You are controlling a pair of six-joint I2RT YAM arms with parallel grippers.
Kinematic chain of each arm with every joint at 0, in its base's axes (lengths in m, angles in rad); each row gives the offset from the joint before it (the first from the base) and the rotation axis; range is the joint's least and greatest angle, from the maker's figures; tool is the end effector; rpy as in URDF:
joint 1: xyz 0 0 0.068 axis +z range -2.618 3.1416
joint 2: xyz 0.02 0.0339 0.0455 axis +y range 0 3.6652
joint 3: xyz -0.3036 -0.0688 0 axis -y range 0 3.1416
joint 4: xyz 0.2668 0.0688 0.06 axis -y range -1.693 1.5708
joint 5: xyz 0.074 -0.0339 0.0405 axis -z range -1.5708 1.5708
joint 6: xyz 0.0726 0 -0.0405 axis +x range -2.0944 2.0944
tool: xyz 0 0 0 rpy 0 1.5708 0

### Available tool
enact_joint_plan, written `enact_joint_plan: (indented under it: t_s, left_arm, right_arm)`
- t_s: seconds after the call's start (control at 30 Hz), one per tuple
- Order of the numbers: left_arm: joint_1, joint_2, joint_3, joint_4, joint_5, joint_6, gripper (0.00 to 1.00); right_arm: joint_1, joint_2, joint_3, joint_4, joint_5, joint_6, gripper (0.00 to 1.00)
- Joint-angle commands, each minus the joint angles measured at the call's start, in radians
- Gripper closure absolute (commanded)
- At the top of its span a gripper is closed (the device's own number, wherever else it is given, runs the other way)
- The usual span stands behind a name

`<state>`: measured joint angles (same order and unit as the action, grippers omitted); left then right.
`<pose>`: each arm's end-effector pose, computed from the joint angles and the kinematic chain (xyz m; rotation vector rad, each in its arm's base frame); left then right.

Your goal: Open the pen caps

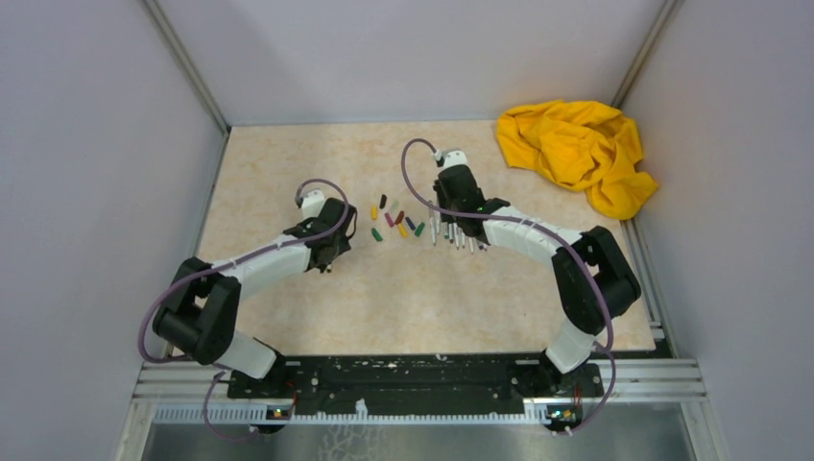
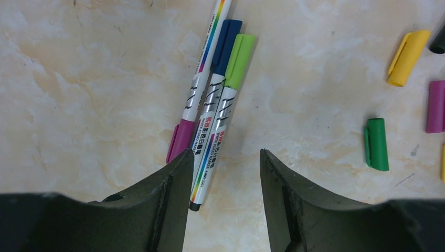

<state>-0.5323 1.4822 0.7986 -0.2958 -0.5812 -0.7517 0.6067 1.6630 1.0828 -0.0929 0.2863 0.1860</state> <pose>0.2899 -0.1245 0.1821 -0.4665 2.2945 0.1332 0.3537 0.2205 0.2302 -0.3113 2.1924 0.1170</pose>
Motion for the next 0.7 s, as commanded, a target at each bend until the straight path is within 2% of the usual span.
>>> enact_joint_plan:
  t_s: [0.0, 0.67]
  left_arm:
    - [-0.004, 0.033, -0.004, -0.003, -0.026, -0.010, 0.45]
    - [-0.004, 0.081, -0.014, 0.085, 0.032, 0.007, 0.47]
  right_arm:
    - [0.013, -0.054, 0.017, 0.046, 0.005, 0.007, 0.73]
    - [0.012, -0.042, 0.012, 0.043, 0.030, 0.006, 0.73]
